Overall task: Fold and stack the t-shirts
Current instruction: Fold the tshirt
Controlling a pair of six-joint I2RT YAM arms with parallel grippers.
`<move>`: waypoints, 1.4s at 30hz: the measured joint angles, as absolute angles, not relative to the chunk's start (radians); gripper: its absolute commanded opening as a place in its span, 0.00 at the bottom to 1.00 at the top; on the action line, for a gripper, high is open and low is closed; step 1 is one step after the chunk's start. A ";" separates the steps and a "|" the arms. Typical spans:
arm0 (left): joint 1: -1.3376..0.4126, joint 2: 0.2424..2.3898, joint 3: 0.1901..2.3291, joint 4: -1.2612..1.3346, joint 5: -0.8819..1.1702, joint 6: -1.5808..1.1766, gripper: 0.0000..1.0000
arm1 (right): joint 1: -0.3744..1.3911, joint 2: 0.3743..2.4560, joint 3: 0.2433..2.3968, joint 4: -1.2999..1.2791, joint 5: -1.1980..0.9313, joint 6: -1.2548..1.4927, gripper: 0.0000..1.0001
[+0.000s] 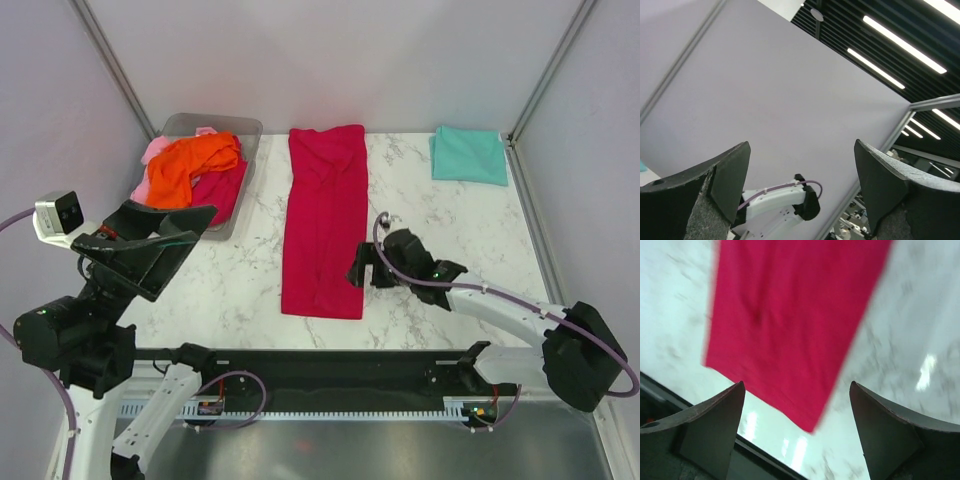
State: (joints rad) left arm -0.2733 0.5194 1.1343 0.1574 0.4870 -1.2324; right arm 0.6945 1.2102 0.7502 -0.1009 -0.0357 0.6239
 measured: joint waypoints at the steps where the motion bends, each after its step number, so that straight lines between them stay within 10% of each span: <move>1: -0.278 0.519 1.139 0.166 0.492 -1.248 0.90 | 0.720 1.211 0.693 -0.132 -0.014 0.650 0.93; 22: -0.300 0.456 1.147 0.158 0.499 -1.317 0.89 | 1.012 1.331 0.604 -0.226 0.215 0.916 0.85; 42: -0.317 0.745 0.632 -0.527 0.293 -0.892 0.84 | 1.016 1.330 0.526 -0.125 0.263 0.963 0.19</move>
State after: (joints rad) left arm -0.3172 0.7452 0.6319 -0.5270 0.2928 -0.8921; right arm 1.0164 1.3304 0.5259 -0.1246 0.2634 0.9627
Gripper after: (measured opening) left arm 0.850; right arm 0.296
